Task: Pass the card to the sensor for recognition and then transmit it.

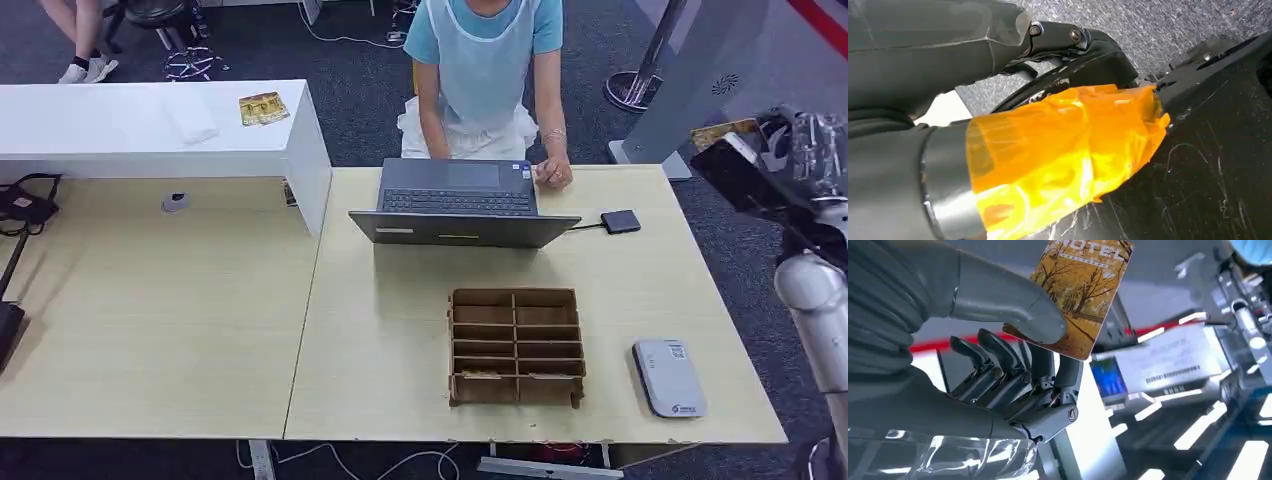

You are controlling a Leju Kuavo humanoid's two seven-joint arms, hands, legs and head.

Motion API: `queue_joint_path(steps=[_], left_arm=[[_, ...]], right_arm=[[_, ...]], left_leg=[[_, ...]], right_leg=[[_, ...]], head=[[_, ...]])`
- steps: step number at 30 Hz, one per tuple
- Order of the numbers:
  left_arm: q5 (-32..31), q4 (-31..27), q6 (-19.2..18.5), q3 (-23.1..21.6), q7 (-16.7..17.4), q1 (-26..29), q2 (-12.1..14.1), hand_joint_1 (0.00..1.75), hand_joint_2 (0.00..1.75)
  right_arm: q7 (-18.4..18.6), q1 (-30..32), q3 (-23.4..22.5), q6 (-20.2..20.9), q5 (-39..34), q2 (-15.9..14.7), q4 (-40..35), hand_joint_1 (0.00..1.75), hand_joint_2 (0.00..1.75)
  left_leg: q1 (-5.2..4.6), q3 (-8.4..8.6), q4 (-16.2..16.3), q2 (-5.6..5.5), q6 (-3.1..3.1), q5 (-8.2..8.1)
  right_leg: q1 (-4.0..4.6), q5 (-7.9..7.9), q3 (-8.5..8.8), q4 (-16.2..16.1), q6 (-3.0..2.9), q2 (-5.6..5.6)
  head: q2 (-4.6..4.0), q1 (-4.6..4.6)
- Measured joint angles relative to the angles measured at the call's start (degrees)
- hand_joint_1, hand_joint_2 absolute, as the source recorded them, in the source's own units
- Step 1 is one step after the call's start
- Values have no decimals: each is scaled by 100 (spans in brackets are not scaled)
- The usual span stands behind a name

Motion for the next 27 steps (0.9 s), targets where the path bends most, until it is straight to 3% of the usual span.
queue_joint_path(steps=[6,14,21,27], left_arm=[[-48,0,-17,0,9,-15,0,0,0],[-94,0,-42,-2,28,-19,0,0,0],[-192,0,-92,-11,41,-35,7,0,0],[-205,0,-116,-11,42,-36,15,0,0]], right_arm=[[96,-643,548,-68,452,399,550,175,175],[135,-933,857,-50,712,680,885,175,175],[328,-1415,1545,153,1532,1233,1388,175,175],[426,-1624,1958,201,1737,1565,1683,175,175]], left_leg=[[0,2,0,-5,-1,2],[0,-4,0,-11,-1,1],[1,2,0,-6,0,6],[1,1,0,-10,-2,6]], right_leg=[[0,0,0,0,0,-3],[0,0,0,0,0,-6],[1,1,0,3,-1,-4],[2,0,0,3,-1,-7]], head=[[0,-2],[0,-2],[0,-4],[2,-2]])
